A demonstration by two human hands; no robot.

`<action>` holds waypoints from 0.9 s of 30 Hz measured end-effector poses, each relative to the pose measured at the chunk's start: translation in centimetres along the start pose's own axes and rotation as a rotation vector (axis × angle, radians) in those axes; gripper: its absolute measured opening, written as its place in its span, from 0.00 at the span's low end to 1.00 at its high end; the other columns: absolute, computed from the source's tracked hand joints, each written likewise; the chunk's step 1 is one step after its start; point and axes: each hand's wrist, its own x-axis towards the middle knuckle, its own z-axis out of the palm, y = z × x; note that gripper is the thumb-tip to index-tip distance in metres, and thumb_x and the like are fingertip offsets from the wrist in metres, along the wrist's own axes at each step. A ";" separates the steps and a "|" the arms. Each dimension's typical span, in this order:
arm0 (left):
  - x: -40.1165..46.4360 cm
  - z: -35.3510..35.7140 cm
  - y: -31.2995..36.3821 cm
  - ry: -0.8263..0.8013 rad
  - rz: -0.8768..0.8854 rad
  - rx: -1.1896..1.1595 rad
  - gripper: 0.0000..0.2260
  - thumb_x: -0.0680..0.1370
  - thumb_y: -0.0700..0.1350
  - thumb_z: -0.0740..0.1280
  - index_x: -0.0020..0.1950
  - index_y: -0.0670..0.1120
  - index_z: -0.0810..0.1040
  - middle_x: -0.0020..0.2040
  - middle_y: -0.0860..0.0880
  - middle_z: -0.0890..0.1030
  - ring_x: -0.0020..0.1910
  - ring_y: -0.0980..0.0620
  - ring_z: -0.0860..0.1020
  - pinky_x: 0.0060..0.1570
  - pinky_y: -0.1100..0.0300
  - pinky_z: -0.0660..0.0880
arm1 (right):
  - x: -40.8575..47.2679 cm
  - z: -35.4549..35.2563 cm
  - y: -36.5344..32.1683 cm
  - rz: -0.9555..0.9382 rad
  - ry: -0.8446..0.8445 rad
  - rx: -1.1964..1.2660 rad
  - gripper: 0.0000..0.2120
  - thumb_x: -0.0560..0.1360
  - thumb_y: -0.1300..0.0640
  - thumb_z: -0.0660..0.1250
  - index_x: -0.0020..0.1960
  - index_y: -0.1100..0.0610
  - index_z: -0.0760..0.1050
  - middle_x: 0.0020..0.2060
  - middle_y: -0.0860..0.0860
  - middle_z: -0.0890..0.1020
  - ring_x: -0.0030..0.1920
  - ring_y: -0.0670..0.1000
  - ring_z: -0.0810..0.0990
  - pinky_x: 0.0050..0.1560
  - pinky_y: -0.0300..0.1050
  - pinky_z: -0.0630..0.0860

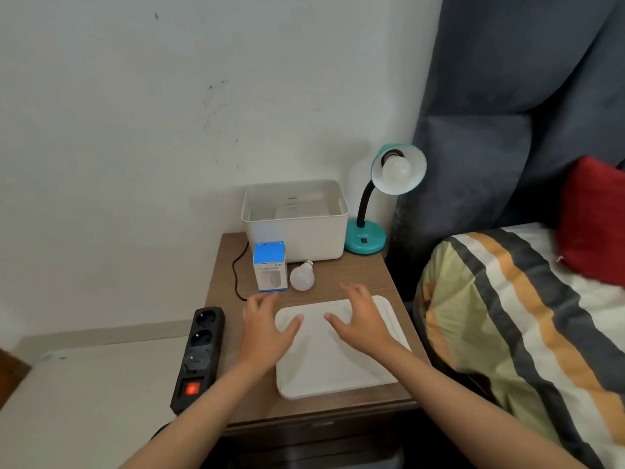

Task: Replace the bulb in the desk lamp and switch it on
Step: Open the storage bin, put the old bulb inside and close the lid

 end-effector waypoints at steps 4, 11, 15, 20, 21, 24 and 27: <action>5.4 -1.3 1.2 0.079 -0.009 -0.076 0.27 0.71 0.48 0.71 0.67 0.41 0.67 0.65 0.43 0.67 0.65 0.47 0.67 0.61 0.60 0.63 | 4.4 1.3 -2.8 0.005 -0.002 0.070 0.28 0.73 0.55 0.69 0.70 0.57 0.64 0.65 0.55 0.71 0.66 0.52 0.69 0.58 0.36 0.62; 14.5 -3.6 0.5 0.135 -0.075 -0.031 0.24 0.72 0.51 0.69 0.62 0.40 0.69 0.63 0.40 0.71 0.64 0.44 0.68 0.64 0.45 0.69 | 10.4 4.3 -3.0 0.130 -0.140 0.020 0.29 0.73 0.56 0.67 0.71 0.49 0.62 0.65 0.56 0.66 0.63 0.57 0.72 0.63 0.50 0.71; 17.2 -3.6 0.3 0.116 -0.153 -0.062 0.30 0.72 0.54 0.69 0.67 0.40 0.66 0.65 0.39 0.70 0.66 0.42 0.67 0.65 0.44 0.68 | 11.7 5.6 -2.0 0.114 -0.170 0.030 0.27 0.72 0.56 0.67 0.69 0.45 0.65 0.64 0.55 0.66 0.62 0.56 0.73 0.66 0.49 0.70; 18.5 -3.1 1.0 0.120 -0.158 -0.062 0.33 0.74 0.57 0.66 0.71 0.42 0.61 0.68 0.41 0.66 0.68 0.42 0.66 0.67 0.48 0.67 | 11.7 5.7 -1.5 0.064 -0.111 0.133 0.25 0.70 0.57 0.71 0.65 0.47 0.71 0.60 0.54 0.71 0.61 0.53 0.73 0.63 0.42 0.69; 18.7 -3.0 1.0 0.135 -0.168 -0.059 0.32 0.74 0.58 0.66 0.71 0.41 0.61 0.68 0.41 0.67 0.67 0.42 0.67 0.65 0.48 0.67 | 11.4 5.3 -1.4 0.043 -0.095 0.183 0.25 0.69 0.57 0.71 0.64 0.46 0.71 0.59 0.53 0.72 0.60 0.53 0.74 0.62 0.42 0.71; 19.3 -2.7 0.7 0.182 -0.178 -0.080 0.30 0.73 0.59 0.67 0.67 0.42 0.67 0.64 0.42 0.71 0.63 0.42 0.71 0.61 0.47 0.72 | 10.1 3.3 -1.5 -0.035 -0.040 0.377 0.22 0.65 0.52 0.74 0.56 0.41 0.72 0.58 0.49 0.75 0.58 0.49 0.76 0.57 0.45 0.77; 19.6 -2.4 0.5 0.223 -0.195 -0.145 0.28 0.72 0.59 0.68 0.65 0.44 0.70 0.62 0.44 0.73 0.61 0.44 0.73 0.60 0.47 0.73 | 9.8 0.2 -2.2 -0.069 0.046 0.474 0.22 0.63 0.52 0.77 0.53 0.44 0.73 0.54 0.44 0.78 0.52 0.48 0.79 0.48 0.46 0.80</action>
